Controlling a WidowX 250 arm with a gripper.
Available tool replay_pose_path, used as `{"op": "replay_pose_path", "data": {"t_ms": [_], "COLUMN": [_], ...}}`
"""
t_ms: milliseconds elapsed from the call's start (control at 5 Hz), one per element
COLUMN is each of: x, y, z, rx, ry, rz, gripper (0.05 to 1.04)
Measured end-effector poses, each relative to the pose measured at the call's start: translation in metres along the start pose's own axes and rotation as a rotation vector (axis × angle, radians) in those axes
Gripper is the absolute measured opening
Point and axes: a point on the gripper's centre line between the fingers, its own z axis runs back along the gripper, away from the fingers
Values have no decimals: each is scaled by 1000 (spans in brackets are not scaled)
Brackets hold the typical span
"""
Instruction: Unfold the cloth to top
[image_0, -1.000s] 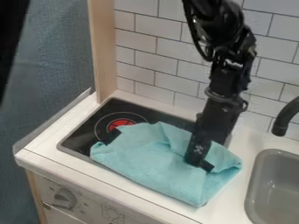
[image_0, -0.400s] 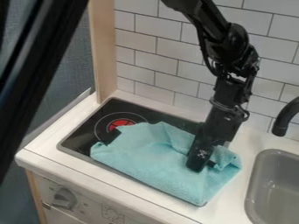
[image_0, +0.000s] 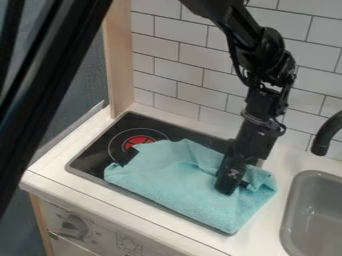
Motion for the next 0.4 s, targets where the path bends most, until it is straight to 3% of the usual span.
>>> {"op": "replay_pose_path", "data": {"t_ms": [400], "x": [2], "y": [3], "z": [0], "rx": [17], "ry": [-11], "rz": [-11], "gripper": [360]}}
